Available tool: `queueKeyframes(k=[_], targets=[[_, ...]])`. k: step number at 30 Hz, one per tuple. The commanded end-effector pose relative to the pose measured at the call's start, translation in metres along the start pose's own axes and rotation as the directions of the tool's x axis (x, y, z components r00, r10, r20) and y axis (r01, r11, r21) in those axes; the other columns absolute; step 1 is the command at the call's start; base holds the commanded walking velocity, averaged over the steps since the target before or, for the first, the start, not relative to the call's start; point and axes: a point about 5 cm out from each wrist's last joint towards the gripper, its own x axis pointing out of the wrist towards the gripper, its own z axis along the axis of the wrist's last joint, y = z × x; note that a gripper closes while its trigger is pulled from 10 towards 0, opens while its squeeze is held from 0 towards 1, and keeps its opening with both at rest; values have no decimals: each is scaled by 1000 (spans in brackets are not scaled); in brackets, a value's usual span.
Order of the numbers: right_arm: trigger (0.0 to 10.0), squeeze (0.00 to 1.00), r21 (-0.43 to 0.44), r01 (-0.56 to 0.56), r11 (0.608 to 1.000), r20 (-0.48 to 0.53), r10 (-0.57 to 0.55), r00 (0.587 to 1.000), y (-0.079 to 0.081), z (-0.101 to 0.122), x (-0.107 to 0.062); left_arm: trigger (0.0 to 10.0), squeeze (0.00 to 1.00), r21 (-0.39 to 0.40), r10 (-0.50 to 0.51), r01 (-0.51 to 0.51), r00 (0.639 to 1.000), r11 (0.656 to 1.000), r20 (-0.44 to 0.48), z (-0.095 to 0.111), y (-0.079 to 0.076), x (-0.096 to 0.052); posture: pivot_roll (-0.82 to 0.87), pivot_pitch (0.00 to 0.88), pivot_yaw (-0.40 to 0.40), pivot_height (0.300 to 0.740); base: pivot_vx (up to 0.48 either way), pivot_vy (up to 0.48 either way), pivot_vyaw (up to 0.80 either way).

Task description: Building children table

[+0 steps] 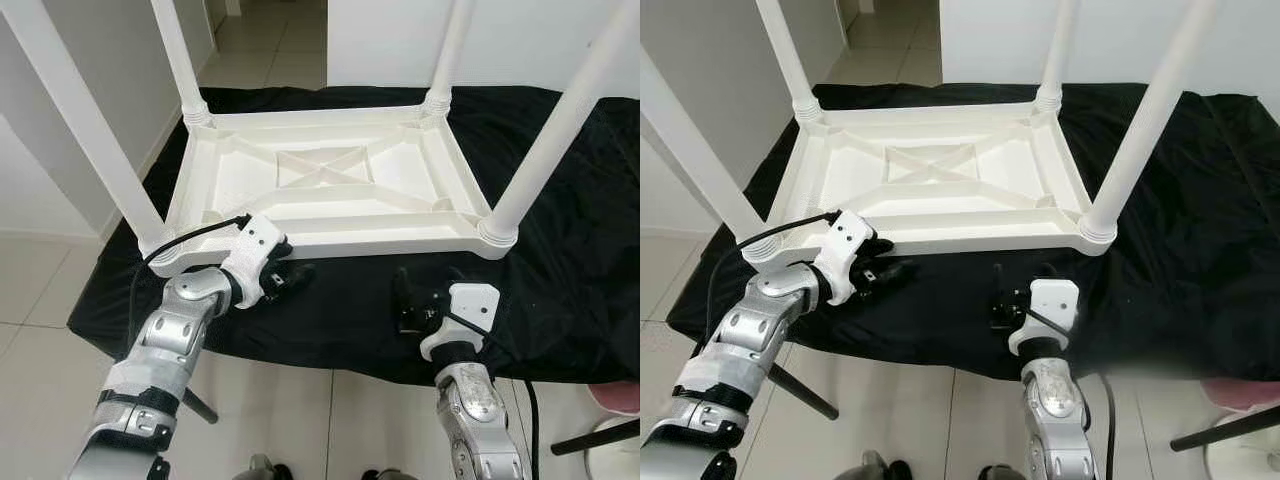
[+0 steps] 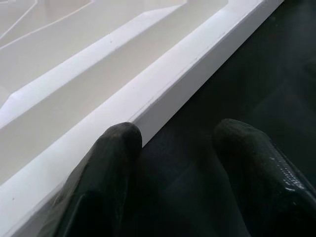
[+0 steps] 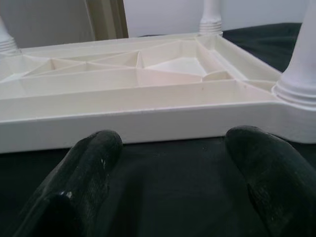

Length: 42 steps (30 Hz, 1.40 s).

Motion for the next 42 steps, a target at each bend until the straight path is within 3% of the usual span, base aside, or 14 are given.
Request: queueKeyframes(k=[1, 14, 20, 22, 23, 27, 29, 32, 35, 42], targets=[[10000, 0, 0, 14, 1000, -5, -14, 1000, -2, 1, -2, 10000, 0, 16, 234, -234, 972, 972, 8, 2, 14, 0, -129, 72, 92, 740, 0, 0, 0], [10000, 0, -1, 20, 1000, -9, -20, 1000, -1, 2, -9, 10000, 0, 21, 228, -229, 973, 973, 35, 9, 19, 4, -133, 73, 110, 740, 0, 0, 0], [10000, 0, 1, 19, 1000, -20, -19, 1000, 1, -1, -11, 10000, 0, -4, 54, -54, 991, 999, 118, 16, 4, -6, -123, 69, 111, 740, 0, 0, 0], [10000, 0, 1, 19, 1000, -20, -19, 1000, 1, -1, -11, 10000, 0, -4, 54, -54, 991, 999, 118, 16, 4, -6, -123, 69, 111, 740, 0, 0, 0], [10000, 0, 1, 16, 1000, -21, -16, 1000, 1, -1, -10, 10000, 0, 2, -10, 10, 991, 1000, 135, 18, -3, -9, -118, 67, 108, 740, 0, 0, 0], [10000, 0, 1, 9, 1000, -23, -9, 1000, 1, -1, -8, 10000, 0, 11, -84, 83, 984, 996, 154, 20, -10, -12, -118, 67, 108, 740, 0, 0, 0], [10000, 0, 6, 2, 1000, -21, -2, 1000, 3, -1, -6, 10000, 0, -15, 46, -45, 989, 999, 141, 21, 2, -5, -111, 64, 99, 740, 0, 0, 0], [10000, 0, 8, -1, 1000, -19, 1, 1000, 4, 0, -6, 10000, 0, -28, 106, -104, 986, 994, 130, 21, 7, -3, -111, 64, 99, 740, 0, 0, 0], [10000, 0, 21, -10, 1000, -21, 10, 1000, 8, 1, -8, 10000, 0, -10, 252, -252, 962, 968, 102, 20, 21, 4, -110, 61, 88, 740, 0, 0, 0], [10000, 0, 24, -19, 1000, -23, 19, 1000, 10, 1, -8, 10000, 0, 23, 288, -289, 957, 957, 39, 12, 24, 9, -113, 59, 83, 740, 0, 0, 0]])
